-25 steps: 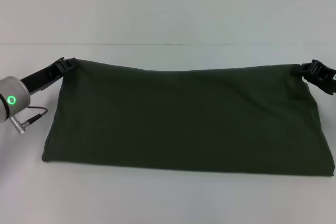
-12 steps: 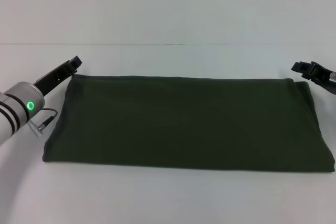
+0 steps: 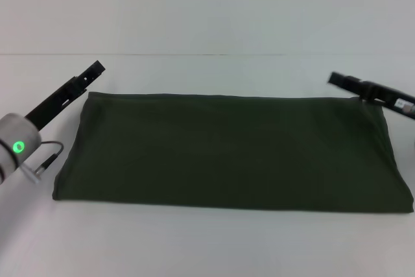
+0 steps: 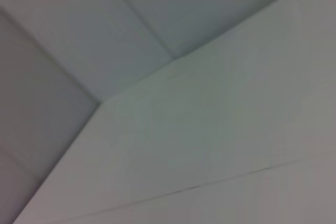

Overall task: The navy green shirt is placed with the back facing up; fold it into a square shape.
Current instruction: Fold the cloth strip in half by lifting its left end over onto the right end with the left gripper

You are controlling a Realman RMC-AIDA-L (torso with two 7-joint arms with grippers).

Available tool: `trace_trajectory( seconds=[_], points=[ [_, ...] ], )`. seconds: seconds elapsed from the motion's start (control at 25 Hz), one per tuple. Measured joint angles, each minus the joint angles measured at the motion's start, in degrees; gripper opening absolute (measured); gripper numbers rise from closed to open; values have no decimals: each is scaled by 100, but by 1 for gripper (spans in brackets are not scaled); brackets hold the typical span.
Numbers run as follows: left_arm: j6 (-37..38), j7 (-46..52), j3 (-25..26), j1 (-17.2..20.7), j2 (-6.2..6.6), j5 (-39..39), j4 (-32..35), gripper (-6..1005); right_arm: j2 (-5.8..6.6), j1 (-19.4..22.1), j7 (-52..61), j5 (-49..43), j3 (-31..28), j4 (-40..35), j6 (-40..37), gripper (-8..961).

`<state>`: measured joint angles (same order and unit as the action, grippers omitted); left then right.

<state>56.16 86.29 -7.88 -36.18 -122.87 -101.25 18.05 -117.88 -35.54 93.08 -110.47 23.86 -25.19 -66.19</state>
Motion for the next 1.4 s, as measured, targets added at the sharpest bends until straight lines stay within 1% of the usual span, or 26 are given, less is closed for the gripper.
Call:
trace_trajectory(
  seconds=[0.04, 0.08, 0.12, 0.16, 0.24, 0.32, 0.44, 0.48, 0.6, 0.68, 0.8, 1.04, 1.2, 1.24, 1.32, 1.4],
  points=[
    [139, 122, -50, 62, 36, -13, 0, 644, 0, 0, 0, 0, 0, 0, 0, 594],
    [320, 338, -154, 158, 96, -30, 0, 682, 2, 10, -264, -18, 90, -3, -202, 592],
    [474, 628, -328, 260, 171, -43, 0, 694, -2, 27, -764, -30, 395, -9, -541, 590],
    [591, 905, -525, 344, 247, -46, 0, 705, -2, 27, -764, -30, 395, -9, -541, 616],
    [909, 1507, -993, 541, 443, -49, 7, 729, -48, 35, -1268, -31, 817, -42, -747, 667],
    [1367, 2089, -1386, 732, 646, -52, 14, 752, -102, 41, -1677, -31, 1091, -70, -853, 718],
    [1895, 2638, -1633, 907, 814, -75, 95, 787, -186, 48, -2275, -28, 1372, -59, -912, 811],
    [2006, 2753, -1687, 948, 835, -88, 143, 799, -203, 49, -2481, -19, 1461, -27, -913, 845],
    [2222, 3129, -2006, 1034, 859, -192, 420, 799, -213, 39, -2780, 2, 1598, 41, -917, 946],
    [2177, 3270, -2157, 1015, 862, -379, 534, 800, -214, 37, -2880, 6, 1634, 67, -928, 946],
    [2035, 3314, -2205, 915, 850, -665, 559, 800, -215, 45, -2904, 7, 1654, 95, -945, 946],
    [1282, 3276, -2249, 735, 744, -1149, 583, 799, -226, 60, -2909, 17, 1665, 176, -932, 946],
    [664, 3272, -2408, 686, 710, -1267, 599, 801, -227, 65, -2911, 19, 1629, 204, -920, 946],
    [664, 3272, -2408, 686, 710, -1267, 599, 802, -227, 67, -2911, 23, 1620, 204, -920, 946],
    [326, 3237, -2436, 679, 646, -1269, 683, 803, -227, 72, -2913, 30, 1616, 205, -921, 946],
    [232, 3221, -2439, 679, 612, -1270, 750, 805, -227, 75, -2913, 33, 1616, 207, -920, 946]
  ],
)
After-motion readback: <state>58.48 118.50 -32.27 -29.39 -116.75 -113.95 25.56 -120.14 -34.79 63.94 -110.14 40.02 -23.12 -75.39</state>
